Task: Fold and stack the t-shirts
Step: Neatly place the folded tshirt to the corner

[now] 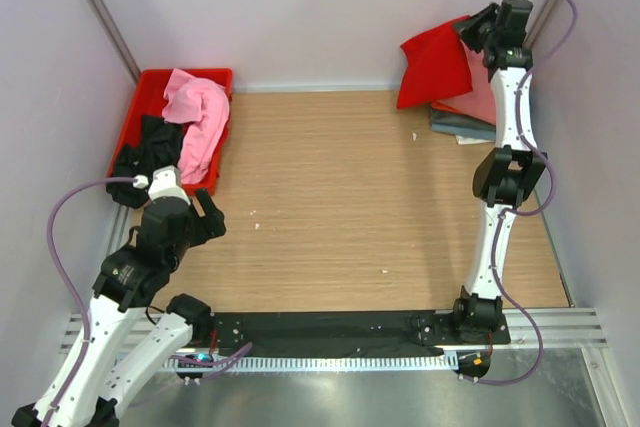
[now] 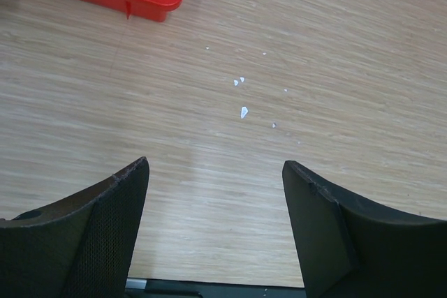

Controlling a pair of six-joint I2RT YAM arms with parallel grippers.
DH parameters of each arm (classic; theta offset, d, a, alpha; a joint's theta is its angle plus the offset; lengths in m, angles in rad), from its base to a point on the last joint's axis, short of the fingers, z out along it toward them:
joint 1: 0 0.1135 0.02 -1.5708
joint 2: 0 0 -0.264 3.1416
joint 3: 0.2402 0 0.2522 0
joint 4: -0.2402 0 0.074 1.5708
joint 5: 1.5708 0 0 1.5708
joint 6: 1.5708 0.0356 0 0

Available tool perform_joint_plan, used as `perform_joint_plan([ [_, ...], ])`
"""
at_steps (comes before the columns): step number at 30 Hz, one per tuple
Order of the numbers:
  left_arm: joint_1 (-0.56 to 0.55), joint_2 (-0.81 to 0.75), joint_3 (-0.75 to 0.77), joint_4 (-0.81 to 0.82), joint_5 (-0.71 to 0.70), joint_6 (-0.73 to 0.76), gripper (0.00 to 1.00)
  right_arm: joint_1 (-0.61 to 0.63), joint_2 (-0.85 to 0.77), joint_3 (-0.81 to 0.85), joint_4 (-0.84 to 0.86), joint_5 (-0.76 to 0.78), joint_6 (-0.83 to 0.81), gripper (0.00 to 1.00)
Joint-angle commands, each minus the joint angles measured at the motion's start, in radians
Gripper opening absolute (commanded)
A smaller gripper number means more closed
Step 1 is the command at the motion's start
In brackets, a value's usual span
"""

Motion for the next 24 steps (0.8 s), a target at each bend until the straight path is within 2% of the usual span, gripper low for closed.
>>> perform_joint_plan([
  [1, 0.01, 0.007, -0.001, 0.039, -0.004, -0.014, 0.78, -0.03, -0.084, 0.061, 0.204, 0.074, 0.064, 0.02],
  [9, 0.016, 0.021, -0.002, 0.042, 0.008, -0.011, 0.78, -0.136, -0.105, 0.005, 0.232, 0.071, 0.087, 0.01],
  [13, 0.016, 0.019, -0.004, 0.044, 0.008, -0.011, 0.77, -0.157, -0.105, -0.051, 0.244, 0.132, 0.052, 0.02],
  [16, 0.016, 0.016, -0.005, 0.045, 0.007, -0.011, 0.77, -0.183, -0.088, -0.053, 0.197, 0.137, 0.076, 0.01],
  [23, 0.017, 0.024, -0.002, 0.042, 0.01, -0.011, 0.77, -0.186, -0.191, -0.283, 0.19, 0.247, 0.021, 0.01],
  [24, 0.017, 0.019, -0.004, 0.044, 0.013, -0.009, 0.77, -0.186, -0.203, -0.292, 0.172, 0.315, 0.015, 0.02],
])
